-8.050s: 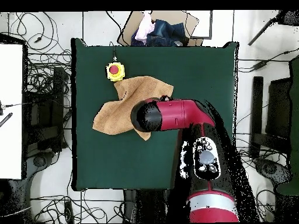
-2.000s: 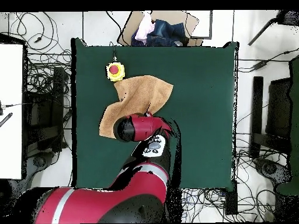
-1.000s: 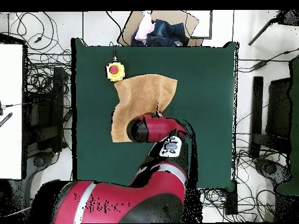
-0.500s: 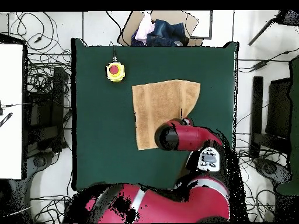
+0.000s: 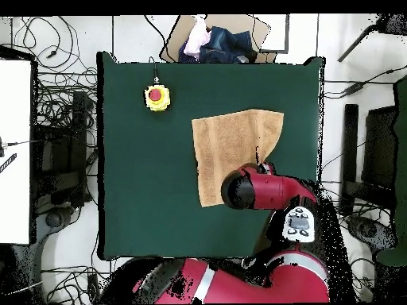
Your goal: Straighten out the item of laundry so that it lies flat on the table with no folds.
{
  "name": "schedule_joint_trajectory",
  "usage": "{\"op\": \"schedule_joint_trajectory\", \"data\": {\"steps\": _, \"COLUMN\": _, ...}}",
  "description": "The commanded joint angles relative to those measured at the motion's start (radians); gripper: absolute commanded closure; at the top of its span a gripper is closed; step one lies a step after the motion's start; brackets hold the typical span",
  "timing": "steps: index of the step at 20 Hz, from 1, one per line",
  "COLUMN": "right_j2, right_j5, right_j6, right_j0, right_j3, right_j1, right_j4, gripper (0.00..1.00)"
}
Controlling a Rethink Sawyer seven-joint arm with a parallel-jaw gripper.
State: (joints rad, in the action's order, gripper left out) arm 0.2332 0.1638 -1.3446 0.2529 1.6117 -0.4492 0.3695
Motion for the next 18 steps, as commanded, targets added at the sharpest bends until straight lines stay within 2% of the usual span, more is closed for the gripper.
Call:
{"op": "schedule_joint_trajectory", "data": {"steps": 1, "right_j2": -0.085, "right_j5": 0.033, "right_j6": -0.089, "right_j0": -0.035, "right_j3": 0.029, "right_j1": 0.019, "right_j4": 0.041, "gripper": 1.00}}
{"op": "schedule_joint_trajectory", "data": {"steps": 18, "right_j2": -0.107, "right_j5": 0.016, "right_j6": -0.097, "right_j0": -0.042, "right_j3": 0.019, "right_j1": 0.048, "right_j4": 0.032, "gripper": 1.00}}
